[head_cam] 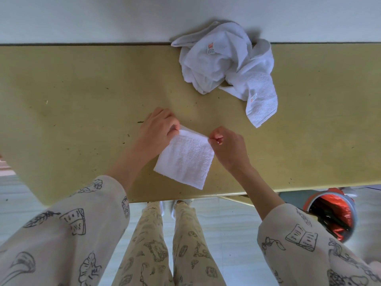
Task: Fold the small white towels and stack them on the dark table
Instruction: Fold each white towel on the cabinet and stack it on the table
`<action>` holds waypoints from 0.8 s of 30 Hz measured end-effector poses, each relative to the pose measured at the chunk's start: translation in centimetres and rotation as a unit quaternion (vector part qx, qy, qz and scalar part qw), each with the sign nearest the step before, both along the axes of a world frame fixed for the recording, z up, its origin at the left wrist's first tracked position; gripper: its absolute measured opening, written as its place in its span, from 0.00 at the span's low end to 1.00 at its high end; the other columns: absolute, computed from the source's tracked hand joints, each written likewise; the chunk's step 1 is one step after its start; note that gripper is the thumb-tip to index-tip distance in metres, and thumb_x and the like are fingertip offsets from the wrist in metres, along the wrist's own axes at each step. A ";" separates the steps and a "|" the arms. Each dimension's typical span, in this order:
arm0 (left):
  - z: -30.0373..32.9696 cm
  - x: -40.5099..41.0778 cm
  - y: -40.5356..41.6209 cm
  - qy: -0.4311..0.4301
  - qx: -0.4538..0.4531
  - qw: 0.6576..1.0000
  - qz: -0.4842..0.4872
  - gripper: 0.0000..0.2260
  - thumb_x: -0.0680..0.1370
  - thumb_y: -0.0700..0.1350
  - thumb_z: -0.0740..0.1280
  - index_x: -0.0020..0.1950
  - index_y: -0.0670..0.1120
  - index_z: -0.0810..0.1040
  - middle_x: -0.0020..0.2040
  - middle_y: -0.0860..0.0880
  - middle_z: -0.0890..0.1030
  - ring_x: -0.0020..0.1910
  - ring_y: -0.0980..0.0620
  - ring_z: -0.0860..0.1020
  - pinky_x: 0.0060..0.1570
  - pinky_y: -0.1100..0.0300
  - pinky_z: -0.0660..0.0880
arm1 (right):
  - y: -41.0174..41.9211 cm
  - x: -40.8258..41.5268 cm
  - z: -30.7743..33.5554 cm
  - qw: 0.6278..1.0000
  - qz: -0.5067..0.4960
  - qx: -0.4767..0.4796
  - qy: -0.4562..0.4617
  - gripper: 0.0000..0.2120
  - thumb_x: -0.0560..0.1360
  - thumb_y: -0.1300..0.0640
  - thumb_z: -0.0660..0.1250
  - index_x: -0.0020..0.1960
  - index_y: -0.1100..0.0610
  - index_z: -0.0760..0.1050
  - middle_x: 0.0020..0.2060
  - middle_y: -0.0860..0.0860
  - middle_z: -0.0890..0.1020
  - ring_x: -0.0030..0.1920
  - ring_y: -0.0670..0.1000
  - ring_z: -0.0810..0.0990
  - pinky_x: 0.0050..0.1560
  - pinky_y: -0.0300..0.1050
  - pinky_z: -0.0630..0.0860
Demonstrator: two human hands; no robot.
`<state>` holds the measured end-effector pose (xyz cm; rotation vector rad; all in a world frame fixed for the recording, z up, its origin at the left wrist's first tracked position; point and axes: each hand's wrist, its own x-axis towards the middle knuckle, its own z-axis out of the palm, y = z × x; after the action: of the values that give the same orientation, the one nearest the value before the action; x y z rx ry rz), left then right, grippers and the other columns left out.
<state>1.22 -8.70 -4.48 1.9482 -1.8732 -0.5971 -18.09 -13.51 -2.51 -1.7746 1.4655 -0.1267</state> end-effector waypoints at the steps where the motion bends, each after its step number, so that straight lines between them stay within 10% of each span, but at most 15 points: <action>1: 0.0 0.0 -0.1 0.002 -0.007 1.000 -0.004 0.04 0.71 0.36 0.70 0.38 0.41 0.76 0.40 0.47 0.78 0.45 0.48 0.72 0.45 0.56 0.69 | 0.0 0.0 0.0 1.000 -0.002 -0.002 0.000 0.04 0.75 0.64 0.64 0.43 0.58 0.76 0.37 0.46 0.78 0.40 0.46 0.74 0.37 0.29 0.66; 24: -0.5 -0.5 0.4 0.003 0.015 1.000 0.018 0.06 0.78 0.37 0.62 0.44 0.39 0.77 0.43 0.45 0.77 0.45 0.46 0.72 0.43 0.53 0.73 | 1.2 0.3 -1.2 0.996 -0.024 -0.091 0.001 0.07 0.75 0.64 0.64 0.52 0.62 0.76 0.48 0.56 0.77 0.46 0.56 0.77 0.49 0.48 0.74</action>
<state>0.76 -8.28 -4.97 1.9939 -1.8311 -0.6221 -17.82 -12.32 -3.72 -1.8831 1.5408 -0.2910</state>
